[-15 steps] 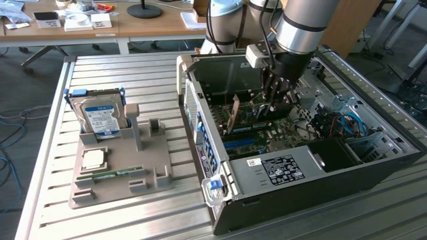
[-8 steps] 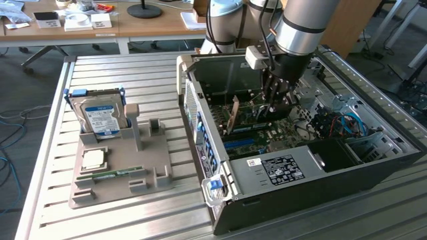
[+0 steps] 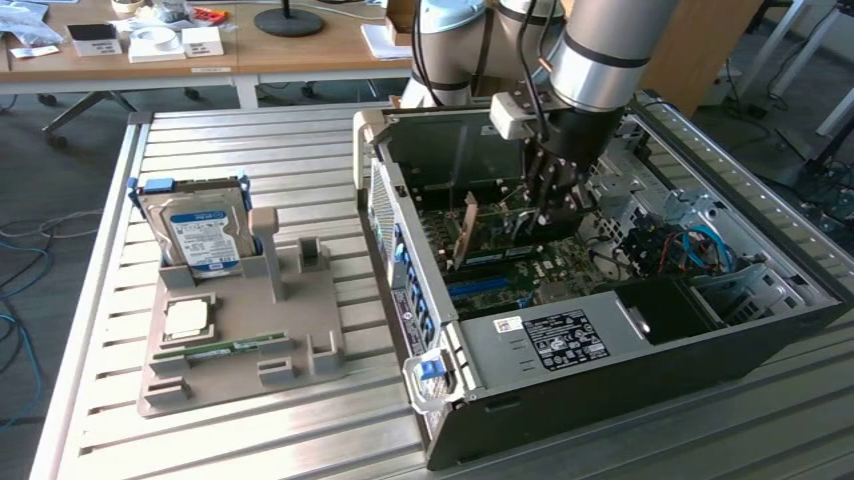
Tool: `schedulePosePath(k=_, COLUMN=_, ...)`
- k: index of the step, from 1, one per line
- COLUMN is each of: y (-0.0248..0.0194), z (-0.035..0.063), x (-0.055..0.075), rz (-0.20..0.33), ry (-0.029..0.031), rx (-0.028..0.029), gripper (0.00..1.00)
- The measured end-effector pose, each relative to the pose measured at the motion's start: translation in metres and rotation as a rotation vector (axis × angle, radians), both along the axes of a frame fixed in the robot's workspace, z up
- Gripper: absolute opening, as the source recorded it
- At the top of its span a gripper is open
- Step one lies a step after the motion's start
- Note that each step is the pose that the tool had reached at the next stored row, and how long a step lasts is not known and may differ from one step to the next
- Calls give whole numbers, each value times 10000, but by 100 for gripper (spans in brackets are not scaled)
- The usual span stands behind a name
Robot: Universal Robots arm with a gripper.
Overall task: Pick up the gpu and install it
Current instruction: 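Insert the gpu into the slot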
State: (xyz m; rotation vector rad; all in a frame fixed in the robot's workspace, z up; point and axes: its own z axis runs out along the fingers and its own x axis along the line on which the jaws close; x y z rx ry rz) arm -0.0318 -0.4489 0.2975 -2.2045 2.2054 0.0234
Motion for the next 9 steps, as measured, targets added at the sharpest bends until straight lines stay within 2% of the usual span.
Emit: schedulePosePath(k=9, y=4, z=-30, x=-41, rz=2, ry=1, rx=-1, gripper=27)
